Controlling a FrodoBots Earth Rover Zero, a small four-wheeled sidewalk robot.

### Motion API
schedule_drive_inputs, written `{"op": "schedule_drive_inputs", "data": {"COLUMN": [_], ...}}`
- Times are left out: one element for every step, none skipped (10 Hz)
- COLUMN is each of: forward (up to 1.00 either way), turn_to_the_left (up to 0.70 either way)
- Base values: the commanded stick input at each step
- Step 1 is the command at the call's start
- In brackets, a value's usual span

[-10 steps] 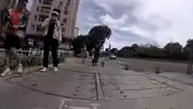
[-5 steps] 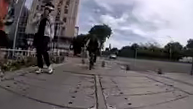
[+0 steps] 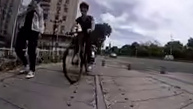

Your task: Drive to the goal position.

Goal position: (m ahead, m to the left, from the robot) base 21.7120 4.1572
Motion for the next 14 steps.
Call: {"op": "schedule_drive_inputs", "data": {"forward": [0.45,0.45,0.45,0.45,0.45,0.45,0.45,0.45,0.45,0.45,0.45,0.45,0.45,0.45], "turn_to_the_left": [0.00,-0.03,-0.07,-0.11,-0.17,-0.26,-0.27,-0.27,-0.27,-0.27,-0.27,-0.27,-0.27,-0.27]}}
